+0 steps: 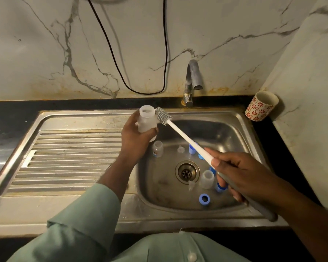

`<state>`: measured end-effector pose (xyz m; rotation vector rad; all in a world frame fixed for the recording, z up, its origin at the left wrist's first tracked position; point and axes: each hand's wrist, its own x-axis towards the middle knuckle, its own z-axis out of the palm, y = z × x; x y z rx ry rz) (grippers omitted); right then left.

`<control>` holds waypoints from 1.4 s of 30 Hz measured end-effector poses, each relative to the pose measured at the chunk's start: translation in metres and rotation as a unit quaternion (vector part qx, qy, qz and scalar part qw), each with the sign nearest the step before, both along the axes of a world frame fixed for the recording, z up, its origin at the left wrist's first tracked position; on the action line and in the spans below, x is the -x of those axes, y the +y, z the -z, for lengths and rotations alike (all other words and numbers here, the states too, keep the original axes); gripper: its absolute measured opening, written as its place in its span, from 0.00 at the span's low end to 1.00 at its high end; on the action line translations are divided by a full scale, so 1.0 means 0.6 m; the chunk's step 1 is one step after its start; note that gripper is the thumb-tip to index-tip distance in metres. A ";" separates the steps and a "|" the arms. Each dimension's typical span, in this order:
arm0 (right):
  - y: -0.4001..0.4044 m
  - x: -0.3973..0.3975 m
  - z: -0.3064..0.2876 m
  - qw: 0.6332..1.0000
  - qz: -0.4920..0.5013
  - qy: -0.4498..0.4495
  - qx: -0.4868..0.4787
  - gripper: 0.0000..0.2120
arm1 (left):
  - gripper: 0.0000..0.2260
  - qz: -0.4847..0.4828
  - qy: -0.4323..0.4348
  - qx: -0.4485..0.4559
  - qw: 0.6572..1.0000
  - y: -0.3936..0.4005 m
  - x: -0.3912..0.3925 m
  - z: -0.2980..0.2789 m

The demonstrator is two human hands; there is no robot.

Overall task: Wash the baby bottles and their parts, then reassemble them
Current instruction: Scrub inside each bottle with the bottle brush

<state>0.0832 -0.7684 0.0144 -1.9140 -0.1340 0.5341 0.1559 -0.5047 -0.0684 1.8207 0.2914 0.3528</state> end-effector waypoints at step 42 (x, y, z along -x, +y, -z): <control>0.065 -0.003 0.005 0.908 0.107 0.289 -0.283 0.13 | 0.08 0.007 -0.004 -0.028 1.000 -0.022 -0.023 0.029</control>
